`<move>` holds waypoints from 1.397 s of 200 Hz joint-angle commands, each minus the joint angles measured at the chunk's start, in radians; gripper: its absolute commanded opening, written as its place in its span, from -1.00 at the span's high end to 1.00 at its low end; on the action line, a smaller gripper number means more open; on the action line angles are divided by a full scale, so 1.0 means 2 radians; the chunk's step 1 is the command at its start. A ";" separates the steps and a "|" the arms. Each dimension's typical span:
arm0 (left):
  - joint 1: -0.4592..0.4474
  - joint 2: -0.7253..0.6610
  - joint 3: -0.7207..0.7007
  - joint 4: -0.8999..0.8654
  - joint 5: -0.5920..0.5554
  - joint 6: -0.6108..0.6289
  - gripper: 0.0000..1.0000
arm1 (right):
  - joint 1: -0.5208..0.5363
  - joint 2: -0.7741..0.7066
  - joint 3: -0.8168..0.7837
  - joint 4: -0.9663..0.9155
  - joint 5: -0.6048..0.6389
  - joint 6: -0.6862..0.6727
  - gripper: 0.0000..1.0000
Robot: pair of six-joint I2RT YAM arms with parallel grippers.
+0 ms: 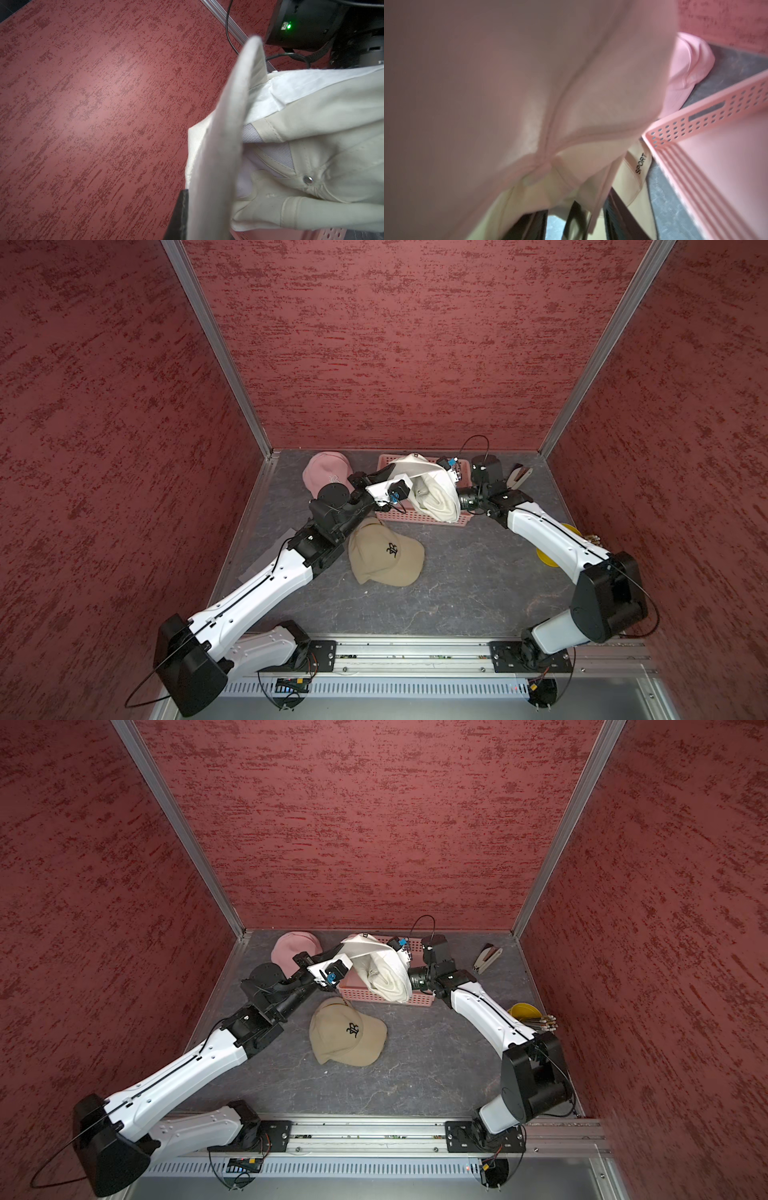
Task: Turn the baseball cap inside out
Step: Turn over the baseball cap.
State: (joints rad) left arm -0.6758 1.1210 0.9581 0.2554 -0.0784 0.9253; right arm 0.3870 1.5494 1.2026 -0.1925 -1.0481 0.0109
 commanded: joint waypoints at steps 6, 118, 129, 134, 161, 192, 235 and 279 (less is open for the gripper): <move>-0.011 -0.001 0.016 0.069 -0.076 -0.015 1.00 | -0.005 0.044 0.040 0.040 0.020 0.133 0.03; -0.022 -0.021 0.042 -0.045 -0.079 -0.116 1.00 | -0.029 -0.016 -0.008 0.149 0.222 0.330 -0.19; -0.020 -0.034 0.050 -0.089 -0.036 -0.135 1.00 | -0.037 -0.022 0.004 0.132 0.227 0.303 -0.24; -0.019 -0.041 0.053 -0.105 -0.018 -0.144 1.00 | -0.040 -0.023 0.009 0.128 0.214 0.287 -0.26; -0.006 -0.064 0.079 -0.197 0.064 -0.185 1.00 | -0.061 -0.039 0.055 0.067 0.200 0.196 -0.31; 0.005 -0.070 0.105 -0.266 0.116 -0.189 1.00 | -0.085 -0.032 0.113 0.020 0.224 0.160 -0.36; 0.015 -0.055 0.122 -0.296 0.136 -0.190 1.00 | -0.136 -0.008 0.120 0.112 0.207 0.315 -0.37; 0.060 -0.048 0.129 -0.301 0.168 -0.197 1.00 | -0.144 -0.014 0.099 0.097 0.168 0.202 -0.36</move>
State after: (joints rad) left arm -0.6159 1.0245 1.1755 -0.3264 0.1776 0.5560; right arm 0.0937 1.5406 1.4311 0.0181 -0.6659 0.5732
